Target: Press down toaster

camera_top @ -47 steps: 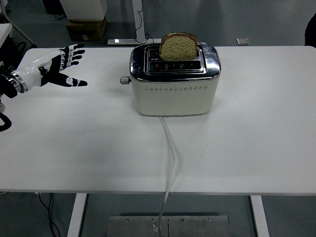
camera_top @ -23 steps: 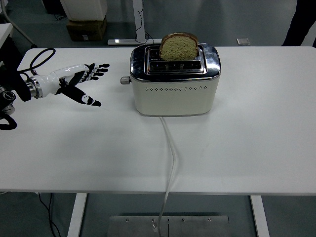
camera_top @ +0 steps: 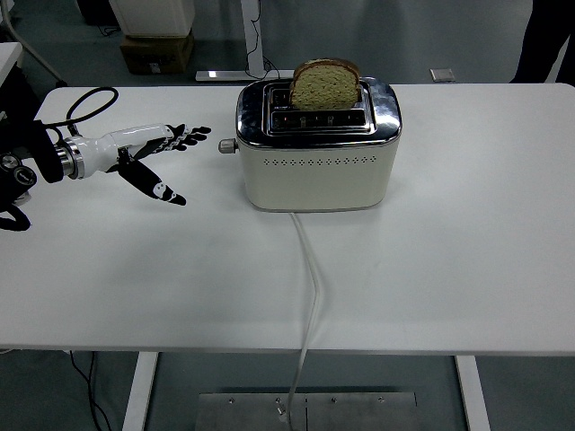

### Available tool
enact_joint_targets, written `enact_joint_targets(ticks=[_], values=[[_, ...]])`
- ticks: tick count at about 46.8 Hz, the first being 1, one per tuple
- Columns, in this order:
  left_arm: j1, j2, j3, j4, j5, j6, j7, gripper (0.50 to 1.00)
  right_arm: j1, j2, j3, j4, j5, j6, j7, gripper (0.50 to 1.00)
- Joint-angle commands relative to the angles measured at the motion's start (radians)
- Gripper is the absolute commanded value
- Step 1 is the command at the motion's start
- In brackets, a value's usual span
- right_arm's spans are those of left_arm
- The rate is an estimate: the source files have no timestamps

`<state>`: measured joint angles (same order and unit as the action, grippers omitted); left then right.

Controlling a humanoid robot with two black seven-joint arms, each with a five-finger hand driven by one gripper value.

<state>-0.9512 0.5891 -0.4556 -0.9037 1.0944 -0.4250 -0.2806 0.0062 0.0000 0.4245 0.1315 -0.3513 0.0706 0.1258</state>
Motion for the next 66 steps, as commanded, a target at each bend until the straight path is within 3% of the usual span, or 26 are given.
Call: enact_joint_targets(ticks=[1,66], values=[[0.002,0.000,0.000,0.000,0.002,0.000,0.001,1.000,0.000,0.000,0.000,0.000,0.000,0.000,0.000,1.000],[0.011,-0.051,0.005,-0.012,0.058,0.002,0.000,1.000,0.000,0.000,0.000,0.000,0.000,0.000,0.000,1.000]])
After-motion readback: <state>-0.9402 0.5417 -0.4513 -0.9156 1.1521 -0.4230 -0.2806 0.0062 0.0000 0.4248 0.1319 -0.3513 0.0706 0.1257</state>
